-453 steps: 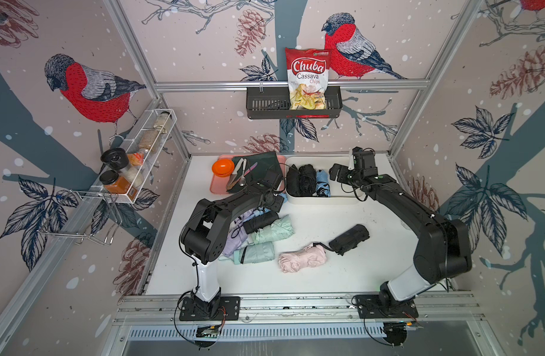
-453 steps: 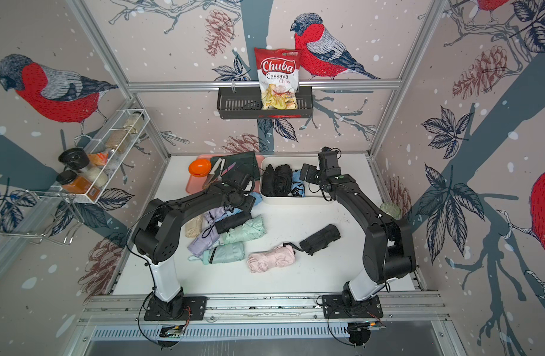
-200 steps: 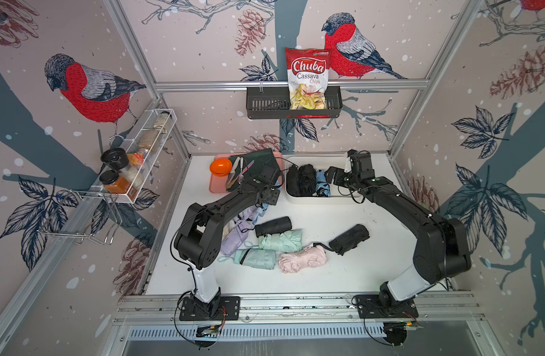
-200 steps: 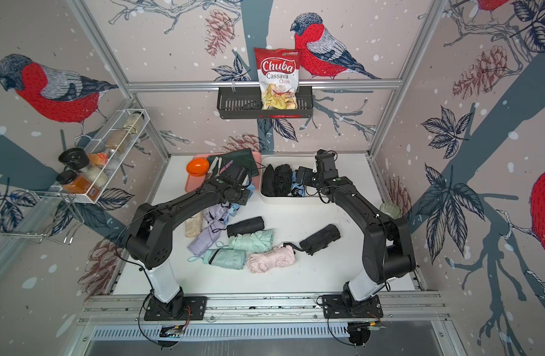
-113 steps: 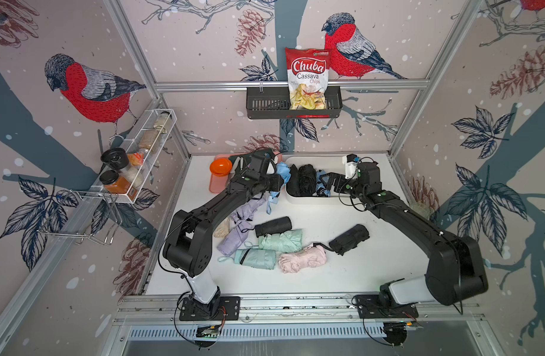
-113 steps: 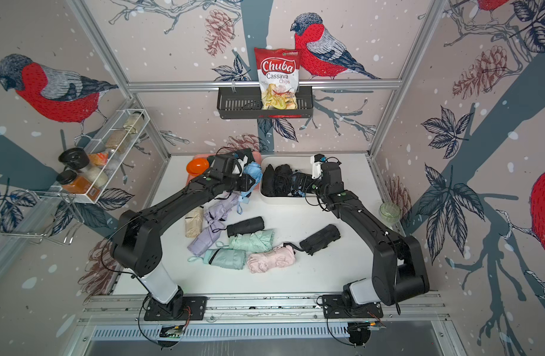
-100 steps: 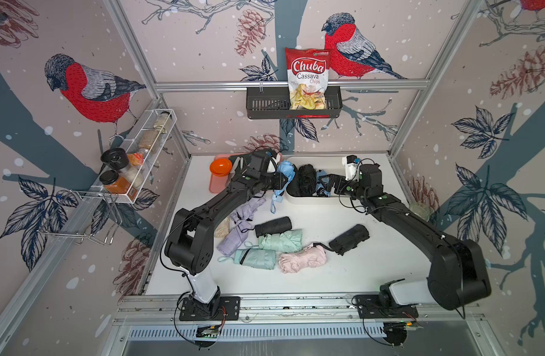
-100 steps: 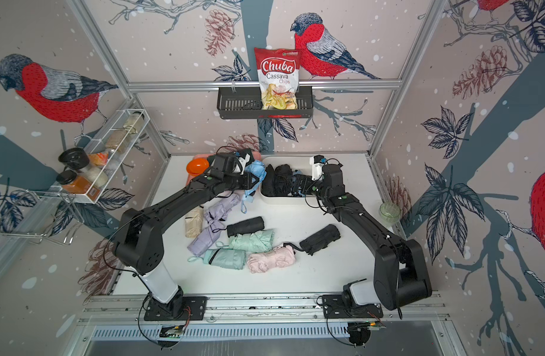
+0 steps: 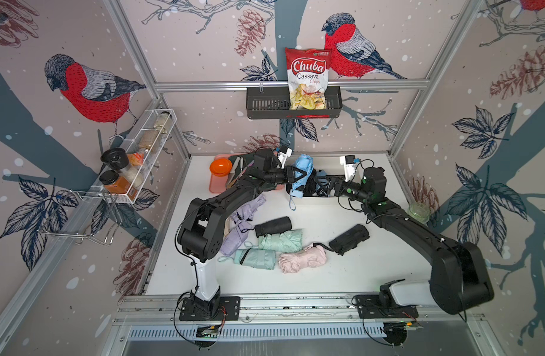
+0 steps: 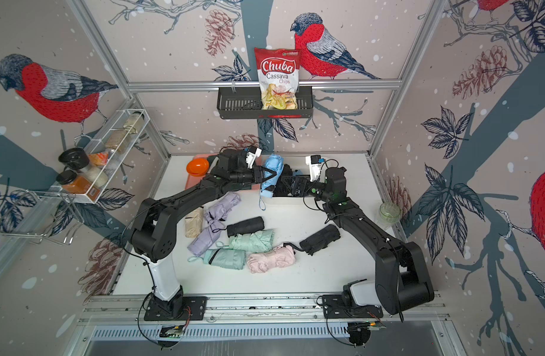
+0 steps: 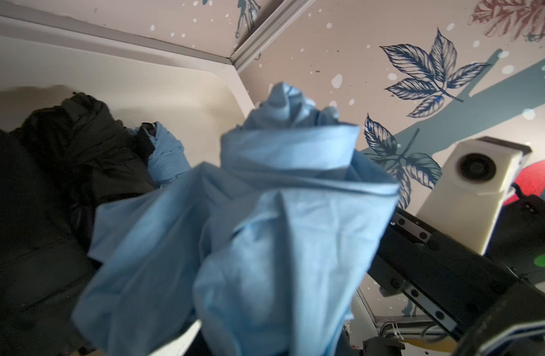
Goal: Put the umbrella into the storage box
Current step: Place the umbrella in the storage box.
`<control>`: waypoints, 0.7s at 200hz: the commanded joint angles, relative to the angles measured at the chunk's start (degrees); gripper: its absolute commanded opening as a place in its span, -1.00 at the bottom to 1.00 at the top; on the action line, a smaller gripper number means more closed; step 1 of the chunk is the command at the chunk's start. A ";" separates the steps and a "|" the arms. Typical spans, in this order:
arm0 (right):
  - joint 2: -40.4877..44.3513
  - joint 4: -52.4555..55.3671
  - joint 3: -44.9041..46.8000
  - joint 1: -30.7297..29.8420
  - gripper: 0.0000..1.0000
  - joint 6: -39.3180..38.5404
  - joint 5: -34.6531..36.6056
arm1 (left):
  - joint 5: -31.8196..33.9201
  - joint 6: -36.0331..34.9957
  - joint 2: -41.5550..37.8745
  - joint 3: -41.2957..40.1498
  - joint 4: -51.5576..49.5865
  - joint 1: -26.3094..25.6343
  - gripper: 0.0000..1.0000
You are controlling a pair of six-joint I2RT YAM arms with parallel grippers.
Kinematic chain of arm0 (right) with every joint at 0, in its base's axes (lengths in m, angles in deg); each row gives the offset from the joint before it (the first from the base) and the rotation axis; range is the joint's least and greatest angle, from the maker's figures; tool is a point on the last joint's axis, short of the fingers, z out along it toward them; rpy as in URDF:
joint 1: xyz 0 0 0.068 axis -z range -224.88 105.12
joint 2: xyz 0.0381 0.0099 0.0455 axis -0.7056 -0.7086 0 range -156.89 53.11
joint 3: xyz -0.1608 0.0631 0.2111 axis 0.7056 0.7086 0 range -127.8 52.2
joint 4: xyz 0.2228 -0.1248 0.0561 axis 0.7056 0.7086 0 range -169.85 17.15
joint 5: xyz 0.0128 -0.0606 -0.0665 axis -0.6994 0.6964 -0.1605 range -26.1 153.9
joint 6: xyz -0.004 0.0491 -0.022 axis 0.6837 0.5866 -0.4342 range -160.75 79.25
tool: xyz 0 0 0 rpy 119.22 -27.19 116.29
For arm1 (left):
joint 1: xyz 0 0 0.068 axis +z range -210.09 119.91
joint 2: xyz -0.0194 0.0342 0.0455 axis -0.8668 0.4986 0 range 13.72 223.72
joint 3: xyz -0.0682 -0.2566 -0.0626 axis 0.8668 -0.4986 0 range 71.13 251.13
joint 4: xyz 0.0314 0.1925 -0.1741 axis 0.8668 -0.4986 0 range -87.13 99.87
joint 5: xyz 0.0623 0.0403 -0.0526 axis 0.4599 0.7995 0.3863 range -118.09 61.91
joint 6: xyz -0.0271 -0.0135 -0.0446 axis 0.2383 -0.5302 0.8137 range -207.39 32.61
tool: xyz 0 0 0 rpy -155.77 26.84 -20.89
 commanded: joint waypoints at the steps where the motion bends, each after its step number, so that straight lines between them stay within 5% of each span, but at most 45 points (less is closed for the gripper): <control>1: -2.40 -4.44 -2.62 0.34 0.96 0.26 -2.50 | -5.43 1.19 0.21 0.75 6.49 -0.38 -0.76; 109: -14.09 -16.45 -8.32 1.67 0.81 8.64 -10.90 | -7.78 -0.58 1.76 3.13 4.76 -1.79 -0.70; 140: -15.78 -19.78 -8.49 1.67 0.37 11.10 -12.77 | -6.91 -0.69 2.58 3.92 3.80 -1.95 -0.60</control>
